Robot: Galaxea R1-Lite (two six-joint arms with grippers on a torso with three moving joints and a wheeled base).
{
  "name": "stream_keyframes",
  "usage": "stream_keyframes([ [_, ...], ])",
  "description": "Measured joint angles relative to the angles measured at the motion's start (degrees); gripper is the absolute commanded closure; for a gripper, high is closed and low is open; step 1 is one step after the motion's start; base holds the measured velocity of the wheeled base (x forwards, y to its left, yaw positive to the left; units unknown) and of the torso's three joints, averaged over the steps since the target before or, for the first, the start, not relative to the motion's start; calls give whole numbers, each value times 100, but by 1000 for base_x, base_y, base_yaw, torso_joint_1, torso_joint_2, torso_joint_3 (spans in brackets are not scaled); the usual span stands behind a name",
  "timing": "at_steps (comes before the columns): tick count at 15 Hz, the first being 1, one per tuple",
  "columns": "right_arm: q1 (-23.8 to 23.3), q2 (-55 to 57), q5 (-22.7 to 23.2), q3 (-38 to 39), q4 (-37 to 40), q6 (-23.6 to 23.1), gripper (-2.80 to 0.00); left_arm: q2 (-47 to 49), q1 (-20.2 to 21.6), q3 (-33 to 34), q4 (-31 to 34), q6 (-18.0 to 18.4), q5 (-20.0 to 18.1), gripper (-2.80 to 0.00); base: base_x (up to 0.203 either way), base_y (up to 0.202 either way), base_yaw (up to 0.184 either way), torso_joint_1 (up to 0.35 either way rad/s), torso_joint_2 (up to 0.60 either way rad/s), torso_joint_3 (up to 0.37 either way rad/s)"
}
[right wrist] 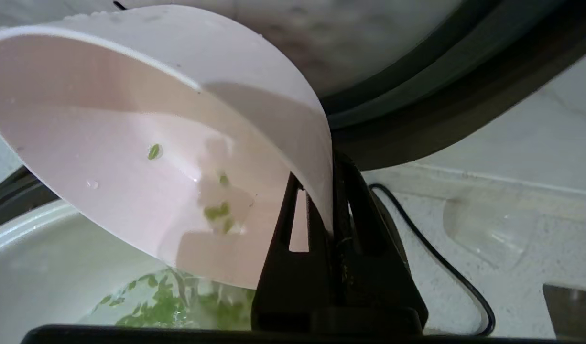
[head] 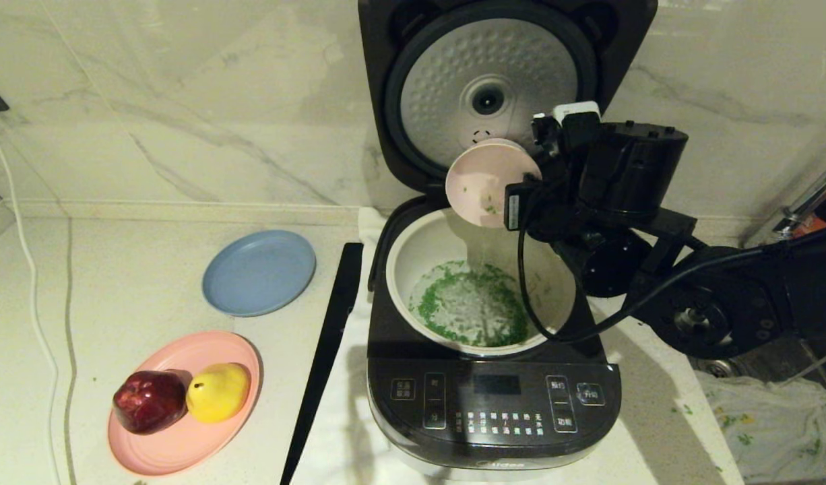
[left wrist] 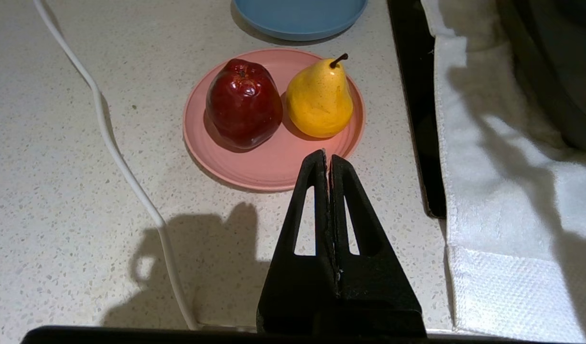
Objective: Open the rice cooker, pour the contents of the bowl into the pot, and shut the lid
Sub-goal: Pour the water from the bowl into the rice cooker
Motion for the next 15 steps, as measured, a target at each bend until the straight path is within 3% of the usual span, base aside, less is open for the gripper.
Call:
stream_keyframes([
  [7,210,93,-145,452,-714,-194,0,0,0,0,-2,0,-4,0,0,0,0,0,0,0],
  [12,216,109,-307,286,-720,-262,0,0,0,0,1,0,-2,0,0,0,0,0,0,0],
  [15,216,-144,-449,38,-281,-192,0,0,0,0,0,0,-6,0,0,0,0,0,0,0],
])
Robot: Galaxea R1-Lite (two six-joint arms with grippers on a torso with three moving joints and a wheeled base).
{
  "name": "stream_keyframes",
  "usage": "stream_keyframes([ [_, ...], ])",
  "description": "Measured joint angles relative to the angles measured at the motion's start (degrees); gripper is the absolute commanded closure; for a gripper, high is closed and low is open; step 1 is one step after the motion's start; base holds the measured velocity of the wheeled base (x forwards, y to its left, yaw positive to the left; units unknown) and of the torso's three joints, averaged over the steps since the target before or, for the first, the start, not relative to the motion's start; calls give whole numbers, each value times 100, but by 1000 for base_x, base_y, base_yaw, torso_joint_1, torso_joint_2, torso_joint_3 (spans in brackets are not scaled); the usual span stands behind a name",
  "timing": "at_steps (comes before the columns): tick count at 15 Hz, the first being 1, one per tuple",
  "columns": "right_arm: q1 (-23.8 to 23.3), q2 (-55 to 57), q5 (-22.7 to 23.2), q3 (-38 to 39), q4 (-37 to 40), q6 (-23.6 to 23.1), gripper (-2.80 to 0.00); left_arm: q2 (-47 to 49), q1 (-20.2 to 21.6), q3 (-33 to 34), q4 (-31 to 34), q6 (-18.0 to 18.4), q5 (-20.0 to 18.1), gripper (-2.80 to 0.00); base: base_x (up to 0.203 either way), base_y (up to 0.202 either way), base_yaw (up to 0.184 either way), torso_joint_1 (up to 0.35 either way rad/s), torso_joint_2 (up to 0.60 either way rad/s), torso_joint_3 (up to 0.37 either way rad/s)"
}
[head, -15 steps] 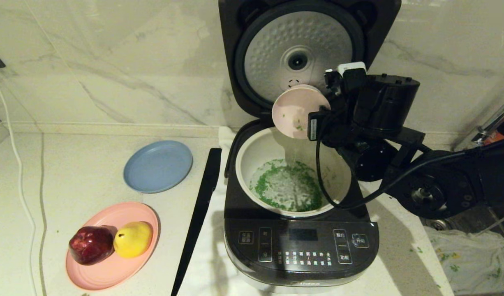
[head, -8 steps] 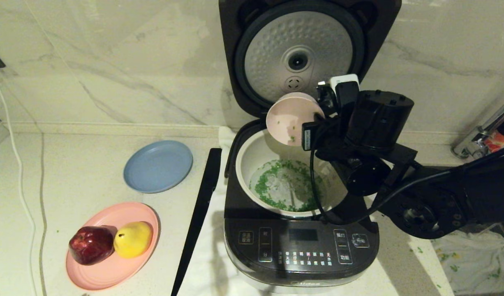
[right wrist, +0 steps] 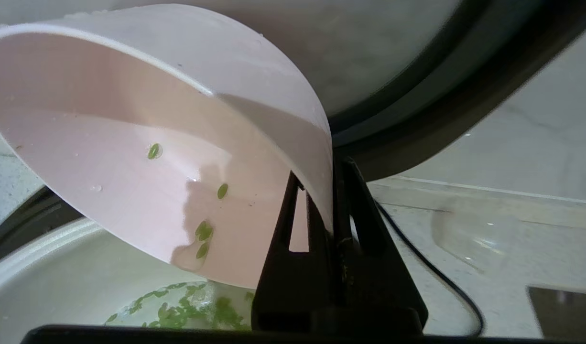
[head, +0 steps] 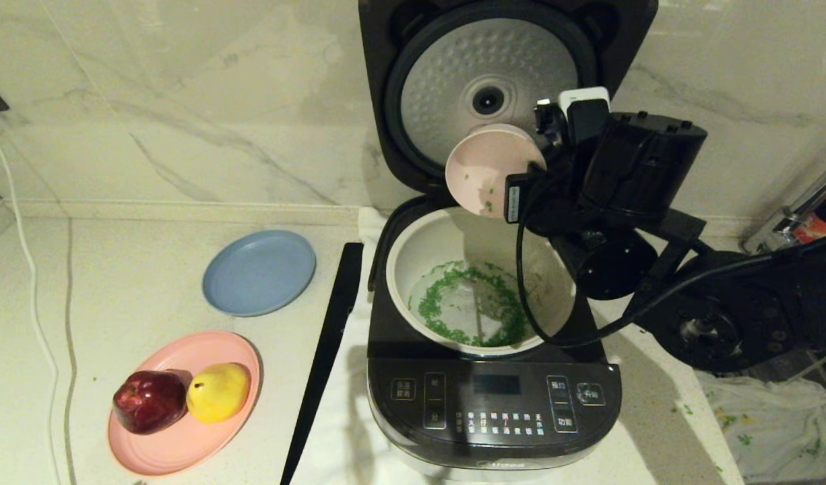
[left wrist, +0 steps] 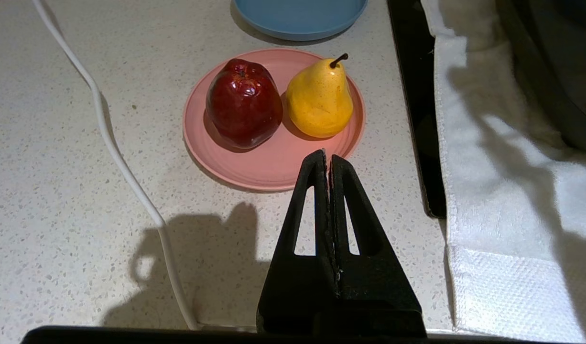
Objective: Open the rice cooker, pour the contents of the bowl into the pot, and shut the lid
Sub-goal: Pour the water from the bowl into the rice cooker, then place the bowl on the table
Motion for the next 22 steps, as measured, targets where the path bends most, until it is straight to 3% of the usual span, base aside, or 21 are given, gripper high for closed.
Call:
stream_keyframes([
  [3,11,-361,-9,-204,951,477,0,0,0,0,0,-2,0,0,0,0,0,0,0,0],
  [6,21,-757,109,-607,2418,1533,0,0,0,0,1,-2,0,0,0,0,0,0,0,0],
  [11,-67,-1301,1449,-1427,5210,3391,0,0,0,0,0,0,0,0,0,0,0,0,0,0],
  [17,-540,-2099,2969,-1516,7406,3873,0,0,0,0,1,1,5,0,0,0,0,0,0,0],
  [22,-1939,-3033,3881,-840,8617,3850,0,0,0,0,-2,0,3,0,0,0,0,0,0,0],
])
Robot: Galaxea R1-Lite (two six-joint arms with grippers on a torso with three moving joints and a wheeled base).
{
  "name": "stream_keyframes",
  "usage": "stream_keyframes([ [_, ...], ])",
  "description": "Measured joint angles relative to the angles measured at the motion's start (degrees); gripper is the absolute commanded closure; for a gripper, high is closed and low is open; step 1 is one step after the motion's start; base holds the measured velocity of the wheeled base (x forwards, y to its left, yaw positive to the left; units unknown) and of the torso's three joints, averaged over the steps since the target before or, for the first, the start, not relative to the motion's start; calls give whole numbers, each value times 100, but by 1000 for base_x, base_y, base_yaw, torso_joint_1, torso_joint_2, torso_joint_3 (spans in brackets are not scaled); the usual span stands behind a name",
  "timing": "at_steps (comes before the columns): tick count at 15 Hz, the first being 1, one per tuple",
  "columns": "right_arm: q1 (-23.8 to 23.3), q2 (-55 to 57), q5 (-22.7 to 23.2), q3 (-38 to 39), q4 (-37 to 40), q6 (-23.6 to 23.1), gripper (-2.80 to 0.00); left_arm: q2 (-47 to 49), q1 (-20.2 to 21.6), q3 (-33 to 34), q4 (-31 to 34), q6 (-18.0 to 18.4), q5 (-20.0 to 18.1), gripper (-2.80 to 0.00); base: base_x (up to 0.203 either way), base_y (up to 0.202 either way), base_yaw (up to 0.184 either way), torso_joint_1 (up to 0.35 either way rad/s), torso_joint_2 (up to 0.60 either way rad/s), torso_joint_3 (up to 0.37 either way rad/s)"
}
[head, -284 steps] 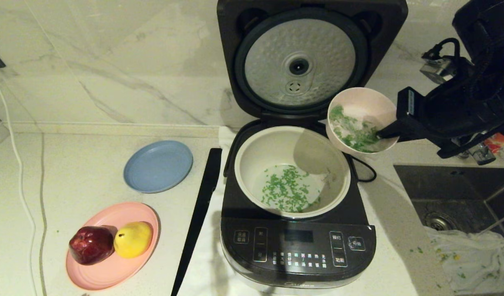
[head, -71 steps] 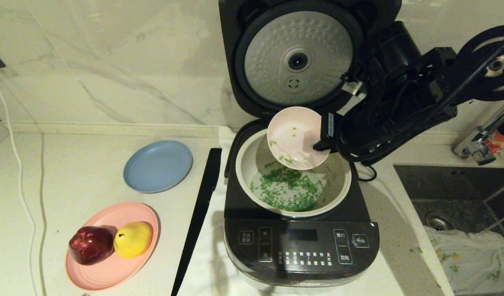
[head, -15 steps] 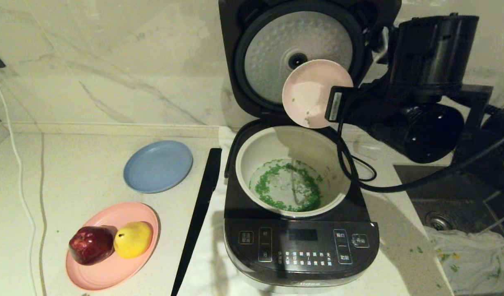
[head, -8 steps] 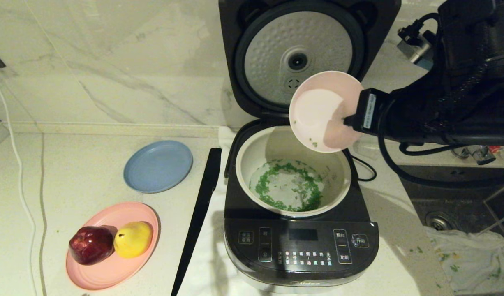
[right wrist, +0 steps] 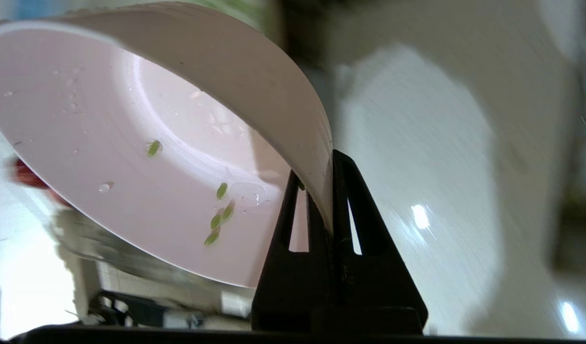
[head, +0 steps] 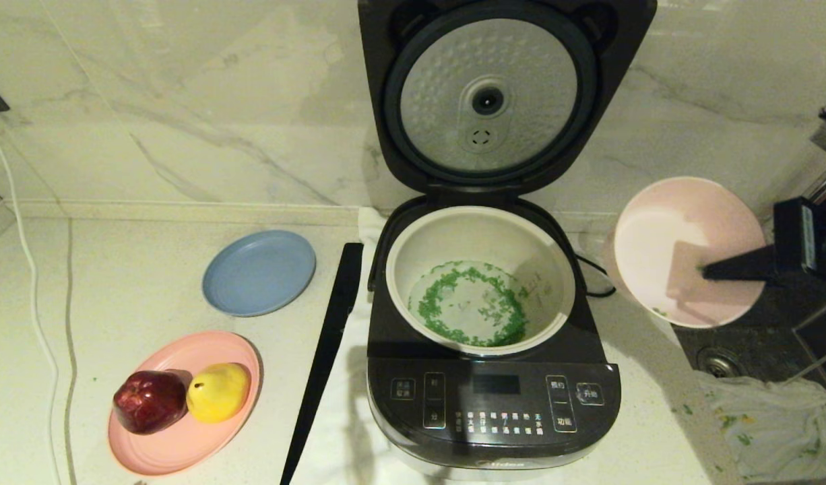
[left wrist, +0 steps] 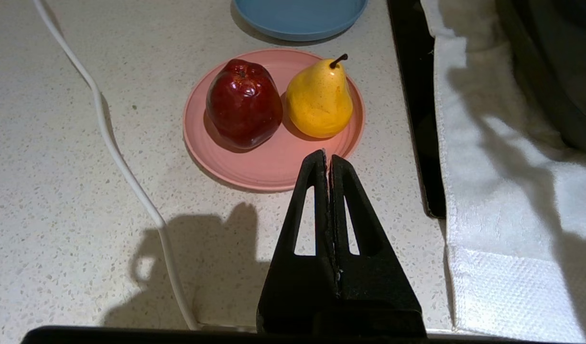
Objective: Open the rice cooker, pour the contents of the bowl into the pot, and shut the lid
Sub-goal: Place the bowl on the table
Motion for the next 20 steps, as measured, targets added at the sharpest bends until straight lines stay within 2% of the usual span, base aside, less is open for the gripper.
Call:
stream_keyframes([
  [3,-712,-386,322,1144,114,-113,0,0,0,0,2,-1,3,0,0,0,0,0,0,0],
  [6,-1018,-576,532,2437,-256,-157,0,0,0,0,2,0,1,0,0,0,0,0,0,0],
  [11,-1109,-210,664,4260,-1995,-99,0,0,0,0,4,-2,-3,0,0,0,0,0,0,0],
  [15,-1091,579,688,4937,-3316,124,0,0,0,0,2,-2,-2,0,0,0,0,0,0,0],
  [20,-1151,1320,897,5017,-3923,150,0,0,0,0,4,3,-2,0,0,0,0,0,0,0],
])
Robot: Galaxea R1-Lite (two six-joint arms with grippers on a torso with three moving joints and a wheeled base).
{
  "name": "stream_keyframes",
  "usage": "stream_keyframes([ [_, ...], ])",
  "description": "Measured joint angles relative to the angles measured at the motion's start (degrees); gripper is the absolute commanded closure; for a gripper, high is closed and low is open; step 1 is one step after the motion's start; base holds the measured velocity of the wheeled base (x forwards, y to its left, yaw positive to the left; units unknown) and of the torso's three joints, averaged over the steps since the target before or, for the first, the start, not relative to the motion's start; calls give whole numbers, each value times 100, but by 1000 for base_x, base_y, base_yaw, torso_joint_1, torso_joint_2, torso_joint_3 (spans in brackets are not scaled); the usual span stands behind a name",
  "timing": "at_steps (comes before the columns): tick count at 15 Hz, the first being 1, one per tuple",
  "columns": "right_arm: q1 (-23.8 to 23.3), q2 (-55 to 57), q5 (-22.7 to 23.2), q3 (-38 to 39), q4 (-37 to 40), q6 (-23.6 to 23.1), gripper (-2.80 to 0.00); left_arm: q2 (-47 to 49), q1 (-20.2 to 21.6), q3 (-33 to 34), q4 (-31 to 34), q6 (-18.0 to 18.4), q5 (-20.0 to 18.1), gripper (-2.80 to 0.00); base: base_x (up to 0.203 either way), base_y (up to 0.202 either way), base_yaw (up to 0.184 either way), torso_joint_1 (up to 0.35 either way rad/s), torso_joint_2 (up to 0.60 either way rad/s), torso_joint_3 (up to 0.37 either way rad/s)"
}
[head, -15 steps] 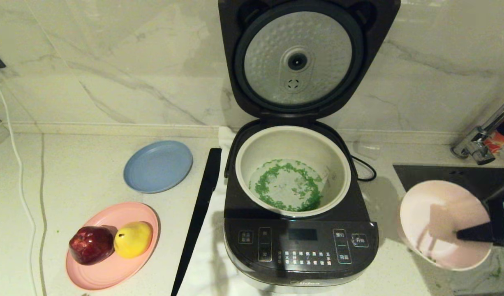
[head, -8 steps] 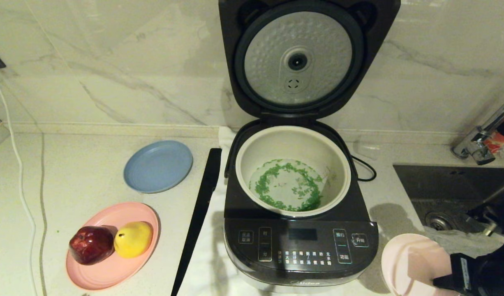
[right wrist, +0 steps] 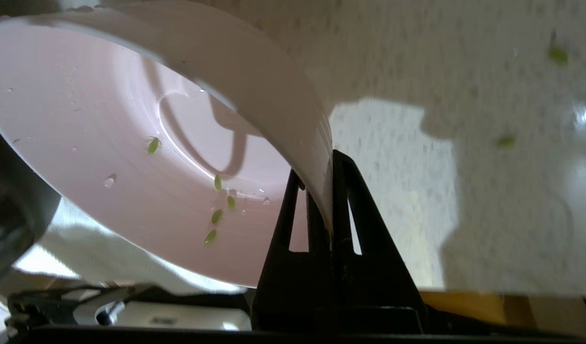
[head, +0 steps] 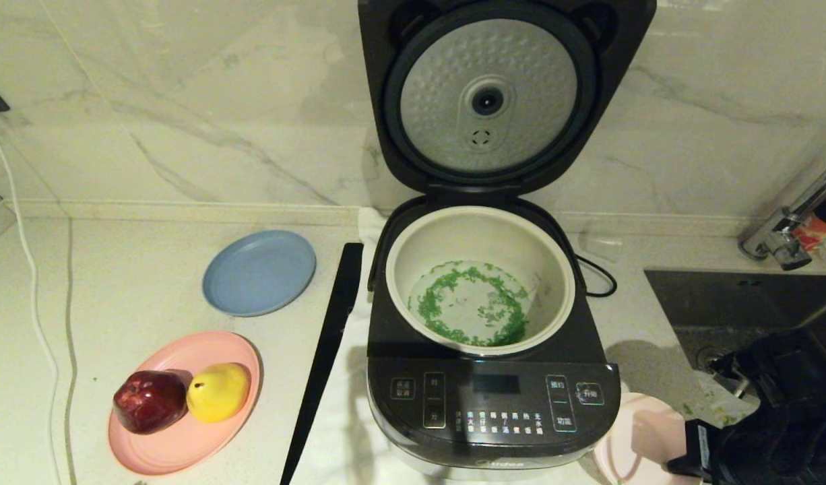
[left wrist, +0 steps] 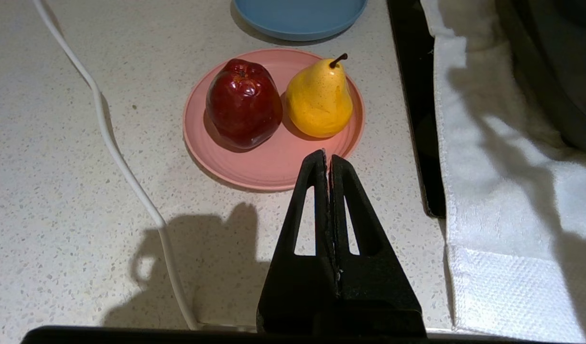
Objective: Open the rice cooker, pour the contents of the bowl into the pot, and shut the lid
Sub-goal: Place the bowl on the table
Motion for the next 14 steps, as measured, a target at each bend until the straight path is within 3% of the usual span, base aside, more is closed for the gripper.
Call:
stream_keyframes([
  [1,-23,120,-1,-14,-122,5,0,0,0,0,0,0,-1,0,0,0,0,0,0,0],
  [2,-31,215,0,-28,-178,29,-280,0,0,0,-1,-1,1,0,0,0,0,0,0,0],
  [9,-225,146,13,-243,-194,355,-280,0,0,0,0,-5,2,0,0,0,0,0,0,0],
  [11,-414,-277,92,-427,144,387,-280,0,0,0,0,-2,2,0,0,0,0,0,0,0],
  [13,-886,-833,286,-922,786,385,-280,0,0,0,0,-3,0,0,0,0,0,0,0,0],
  [14,-1166,-1073,355,-1210,1174,347,0,0,0,0,0,-5,0,0,0,0,0,0,0,0],
])
